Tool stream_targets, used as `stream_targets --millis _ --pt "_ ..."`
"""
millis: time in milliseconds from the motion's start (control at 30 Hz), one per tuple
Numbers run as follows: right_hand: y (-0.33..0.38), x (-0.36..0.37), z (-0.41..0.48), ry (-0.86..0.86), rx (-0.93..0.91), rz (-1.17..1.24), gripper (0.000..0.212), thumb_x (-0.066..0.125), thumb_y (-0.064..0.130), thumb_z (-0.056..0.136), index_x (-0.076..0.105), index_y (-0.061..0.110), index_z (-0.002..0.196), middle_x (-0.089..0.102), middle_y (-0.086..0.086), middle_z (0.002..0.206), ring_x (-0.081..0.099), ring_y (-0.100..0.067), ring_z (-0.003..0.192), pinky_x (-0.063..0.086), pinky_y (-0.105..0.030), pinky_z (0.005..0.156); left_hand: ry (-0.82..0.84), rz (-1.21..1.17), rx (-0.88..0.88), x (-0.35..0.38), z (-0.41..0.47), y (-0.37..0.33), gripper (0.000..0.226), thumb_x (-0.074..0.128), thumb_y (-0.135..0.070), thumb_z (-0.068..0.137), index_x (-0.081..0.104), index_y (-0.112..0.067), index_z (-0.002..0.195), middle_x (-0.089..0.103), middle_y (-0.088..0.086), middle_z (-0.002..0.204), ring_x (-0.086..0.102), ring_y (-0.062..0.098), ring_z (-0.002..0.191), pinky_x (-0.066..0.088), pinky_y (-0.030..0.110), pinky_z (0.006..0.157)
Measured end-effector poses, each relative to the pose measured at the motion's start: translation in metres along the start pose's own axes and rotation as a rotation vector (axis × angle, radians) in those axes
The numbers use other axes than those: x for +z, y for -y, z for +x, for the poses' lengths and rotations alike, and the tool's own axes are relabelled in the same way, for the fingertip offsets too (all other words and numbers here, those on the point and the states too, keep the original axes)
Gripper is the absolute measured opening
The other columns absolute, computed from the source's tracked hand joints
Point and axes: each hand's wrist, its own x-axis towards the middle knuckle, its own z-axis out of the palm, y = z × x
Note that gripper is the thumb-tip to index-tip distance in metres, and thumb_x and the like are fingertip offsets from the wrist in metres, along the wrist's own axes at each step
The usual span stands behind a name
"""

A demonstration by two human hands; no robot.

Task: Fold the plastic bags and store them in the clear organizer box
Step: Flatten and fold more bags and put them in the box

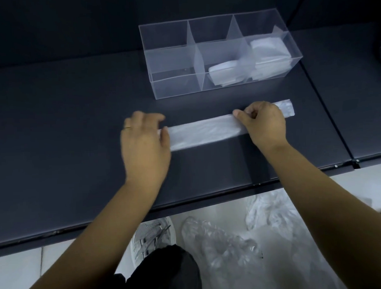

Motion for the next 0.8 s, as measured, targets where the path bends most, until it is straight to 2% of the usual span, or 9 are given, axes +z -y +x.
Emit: stream_targets --millis 67,133,233,300,367,433,600,700,800 --pt "0.001 0.001 0.0 -0.001 0.008 -0.024 0.04 0.067 0.039 0.086 0.063 0.001 0.073 0.061 -0.005 0.073 0.06 -0.031 0.083 0.048 -0.042 0.079 0.119 0.013 0.162 0.012 -0.01 -0.013 0.033 0.053 -0.014 0.093 0.058 -0.003 0.124 0.056 0.019 0.124 0.051 0.037 0.114 0.039 0.045 0.1" --pt "0.003 0.001 0.002 0.017 0.034 -0.033 0.041 0.065 0.039 0.087 0.063 0.0 0.075 0.065 -0.009 0.077 0.06 -0.031 0.085 0.048 -0.042 0.082 0.349 0.072 0.193 0.025 -0.02 -0.02 0.055 0.036 -0.034 0.1 0.033 -0.003 0.145 0.031 0.015 0.153 0.023 0.03 0.143 0.013 0.042 0.119" --pt "0.011 -0.002 -0.002 -0.09 0.023 -0.142 0.032 0.065 0.036 0.088 0.066 0.005 0.095 0.063 -0.012 0.1 0.056 -0.031 0.099 0.041 -0.04 0.09 0.474 0.275 0.198 0.039 -0.03 -0.013 0.078 0.006 -0.058 0.091 -0.001 -0.01 0.152 -0.004 0.006 0.161 -0.009 0.02 0.147 -0.008 0.04 0.119" --pt "0.025 0.001 -0.018 -0.163 -0.214 -0.114 0.028 0.058 0.023 0.092 0.063 0.006 0.113 0.058 -0.016 0.116 0.052 -0.033 0.11 0.036 -0.037 0.097 0.465 0.317 0.206 0.043 -0.032 -0.009 0.081 0.0 -0.062 0.088 -0.009 -0.011 0.15 -0.009 0.005 0.16 -0.014 0.018 0.146 -0.01 0.04 0.118" --pt "0.037 0.014 -0.043 0.077 -0.525 -0.001 0.037 0.046 0.012 0.096 0.054 0.004 0.13 0.051 -0.017 0.137 0.043 -0.028 0.13 0.027 -0.037 0.111 0.469 0.299 0.208 0.044 -0.031 -0.009 0.079 -0.004 -0.062 0.088 -0.014 -0.012 0.148 -0.012 0.005 0.16 -0.02 0.016 0.144 -0.013 0.04 0.118" --pt "0.034 0.024 -0.063 0.379 -0.628 -0.102 0.048 0.036 0.022 0.102 0.031 0.008 0.148 0.027 -0.008 0.156 0.017 -0.017 0.145 0.007 -0.034 0.12 0.474 0.276 0.21 0.044 -0.031 -0.009 0.077 -0.007 -0.061 0.087 -0.015 -0.013 0.146 -0.014 0.005 0.159 -0.022 0.015 0.143 -0.015 0.038 0.117" --pt "-0.028 0.0 -0.032 0.384 -0.428 -0.454 0.065 0.022 0.046 0.099 0.0 0.018 0.153 -0.008 0.002 0.161 -0.011 -0.011 0.147 -0.011 -0.03 0.119 0.466 0.313 0.211 0.042 -0.031 -0.012 0.082 -0.002 -0.062 0.088 -0.01 -0.009 0.149 -0.012 0.007 0.16 -0.014 0.02 0.147 -0.01 0.04 0.119" --pt "-0.061 -0.025 -0.007 0.325 -0.287 -0.439 0.059 0.028 0.037 0.102 0.007 0.016 0.153 0.0 0.001 0.161 -0.004 -0.014 0.148 -0.008 -0.031 0.119 0.461 0.332 0.216 0.043 -0.031 -0.011 0.082 -0.007 -0.061 0.086 -0.013 -0.008 0.149 -0.013 0.007 0.16 -0.014 0.021 0.146 -0.008 0.041 0.119" --pt "-0.079 -0.046 0.019 0.195 -0.176 -0.219 0.044 0.04 0.02 0.102 0.039 0.008 0.144 0.03 -0.009 0.155 0.023 -0.025 0.144 0.01 -0.033 0.118 0.445 0.316 0.224 0.043 -0.031 -0.011 0.084 -0.007 -0.062 0.086 -0.007 -0.008 0.15 -0.009 0.008 0.16 -0.011 0.02 0.147 -0.008 0.04 0.119"
